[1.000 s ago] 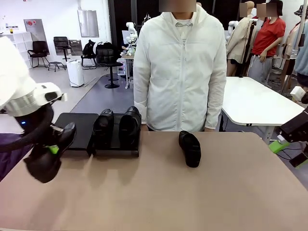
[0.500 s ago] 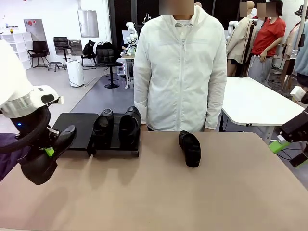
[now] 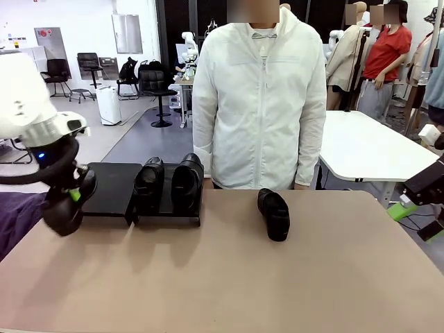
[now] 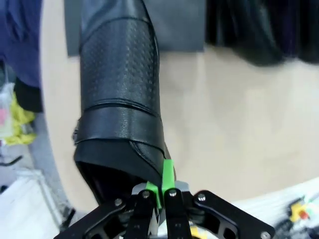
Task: Organize the shoes by placing them on the stand.
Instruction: Place the Shoe from the middle of the table onto the Shoes Stand.
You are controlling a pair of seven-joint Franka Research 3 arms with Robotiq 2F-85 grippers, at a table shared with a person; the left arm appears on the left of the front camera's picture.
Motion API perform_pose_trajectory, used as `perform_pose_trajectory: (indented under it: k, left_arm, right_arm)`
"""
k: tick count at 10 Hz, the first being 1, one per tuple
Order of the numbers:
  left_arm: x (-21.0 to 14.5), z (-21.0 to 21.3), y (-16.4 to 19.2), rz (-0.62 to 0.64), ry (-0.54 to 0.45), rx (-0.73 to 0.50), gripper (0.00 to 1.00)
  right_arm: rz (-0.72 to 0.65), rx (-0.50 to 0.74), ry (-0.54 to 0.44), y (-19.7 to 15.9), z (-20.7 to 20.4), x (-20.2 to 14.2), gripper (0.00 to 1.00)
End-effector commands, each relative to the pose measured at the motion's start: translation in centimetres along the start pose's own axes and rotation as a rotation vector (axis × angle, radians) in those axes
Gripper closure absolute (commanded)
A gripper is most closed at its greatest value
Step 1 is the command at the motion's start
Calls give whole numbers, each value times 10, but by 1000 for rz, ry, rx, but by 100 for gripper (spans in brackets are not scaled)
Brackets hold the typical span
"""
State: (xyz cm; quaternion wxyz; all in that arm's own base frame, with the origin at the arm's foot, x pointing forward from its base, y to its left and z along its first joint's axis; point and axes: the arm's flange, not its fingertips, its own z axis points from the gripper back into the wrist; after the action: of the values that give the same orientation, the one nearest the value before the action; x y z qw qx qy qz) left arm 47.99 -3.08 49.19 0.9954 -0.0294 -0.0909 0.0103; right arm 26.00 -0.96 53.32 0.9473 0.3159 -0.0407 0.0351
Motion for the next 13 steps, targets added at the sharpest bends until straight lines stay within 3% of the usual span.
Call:
perform_pose_trajectory:
  k: [1, 4, 11, 13]
  left_arm:
    - [69, -2, -11, -33, -31, 46, 100]
    - [112, -31, 0, 7, -144, 166, 100]
    - [114, -46, -8, 15, -172, 283, 100]
    - [114, -44, -13, -13, -227, 307, 0]
  right_arm:
    - [-13, 11, 1, 3, 3, 1, 0]
    - [-13, 11, 1, 3, 3, 1, 0]
    - [-13, 11, 1, 3, 3, 1, 0]
    - [-13, 11, 1, 3, 3, 1, 0]
